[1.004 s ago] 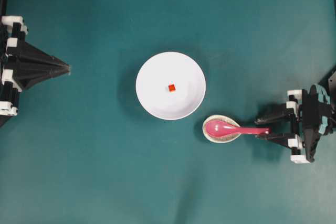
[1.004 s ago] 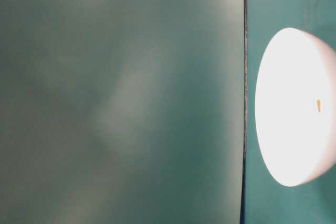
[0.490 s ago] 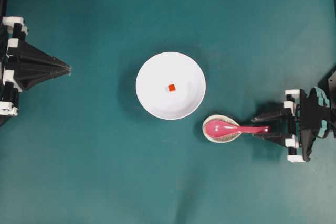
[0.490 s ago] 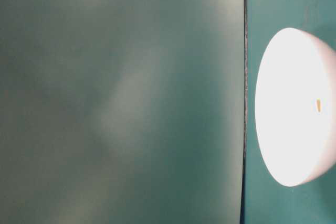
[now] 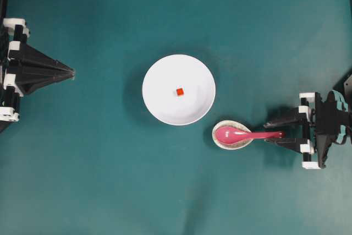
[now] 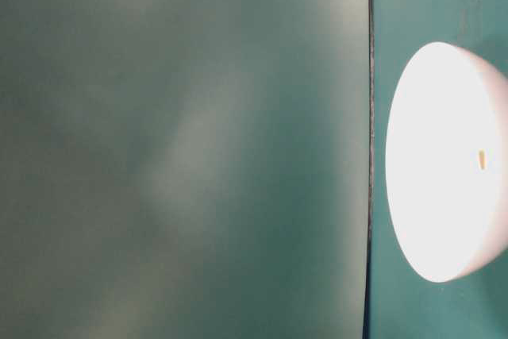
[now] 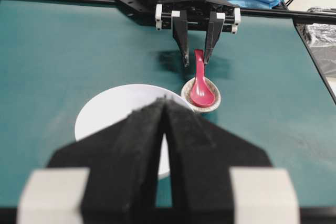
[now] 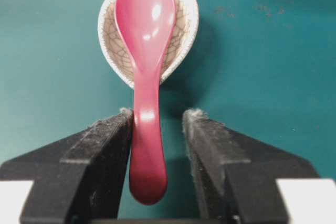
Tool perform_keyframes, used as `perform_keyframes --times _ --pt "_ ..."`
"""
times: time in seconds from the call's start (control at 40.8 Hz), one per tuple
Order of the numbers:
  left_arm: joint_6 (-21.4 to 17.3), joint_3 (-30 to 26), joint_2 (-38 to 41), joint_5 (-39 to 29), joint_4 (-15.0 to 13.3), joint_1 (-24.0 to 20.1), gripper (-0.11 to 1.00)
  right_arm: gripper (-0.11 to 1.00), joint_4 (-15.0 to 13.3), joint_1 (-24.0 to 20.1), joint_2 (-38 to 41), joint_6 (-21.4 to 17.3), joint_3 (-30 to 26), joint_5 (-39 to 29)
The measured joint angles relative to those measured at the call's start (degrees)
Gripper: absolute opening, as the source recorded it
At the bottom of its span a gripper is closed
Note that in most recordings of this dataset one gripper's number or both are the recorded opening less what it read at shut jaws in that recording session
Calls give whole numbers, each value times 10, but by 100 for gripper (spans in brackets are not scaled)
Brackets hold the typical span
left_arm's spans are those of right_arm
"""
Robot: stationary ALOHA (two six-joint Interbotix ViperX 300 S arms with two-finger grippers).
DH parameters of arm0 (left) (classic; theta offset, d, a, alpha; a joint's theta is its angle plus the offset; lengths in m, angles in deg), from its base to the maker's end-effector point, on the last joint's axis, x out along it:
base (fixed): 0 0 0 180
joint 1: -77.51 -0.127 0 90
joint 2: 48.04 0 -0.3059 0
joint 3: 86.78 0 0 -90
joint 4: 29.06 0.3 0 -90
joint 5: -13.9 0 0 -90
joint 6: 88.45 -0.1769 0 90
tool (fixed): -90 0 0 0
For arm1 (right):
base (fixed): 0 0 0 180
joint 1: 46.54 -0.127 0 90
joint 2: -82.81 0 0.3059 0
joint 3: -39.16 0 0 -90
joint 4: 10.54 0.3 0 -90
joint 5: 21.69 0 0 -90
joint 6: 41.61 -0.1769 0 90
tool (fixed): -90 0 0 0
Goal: Grip the spoon and scoop the red block from the bowl with right arm.
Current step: 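Close the right gripper on the pink spoon handle, then lift the pink spoon out of the rest and raise it over the bowl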
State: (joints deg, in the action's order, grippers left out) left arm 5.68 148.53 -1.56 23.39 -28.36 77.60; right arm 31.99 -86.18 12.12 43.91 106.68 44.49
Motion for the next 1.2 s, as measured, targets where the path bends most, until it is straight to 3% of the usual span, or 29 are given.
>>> perform_keyframes --times 0.294,0.931,1.102,1.2 --pt "0 0 0 -6 -1 0 0 32 0 0 0 -1 0 -1" --pt "0 0 0 -22 -1 0 0 24 -1 -1 -4 1 -3 0" --pt "0 0 0 -24 0 0 0 24 -1 0 -54 12 -4 0" --pt "0 0 0 -23 -1 0 0 24 0 22 -118 46 -9 -16"
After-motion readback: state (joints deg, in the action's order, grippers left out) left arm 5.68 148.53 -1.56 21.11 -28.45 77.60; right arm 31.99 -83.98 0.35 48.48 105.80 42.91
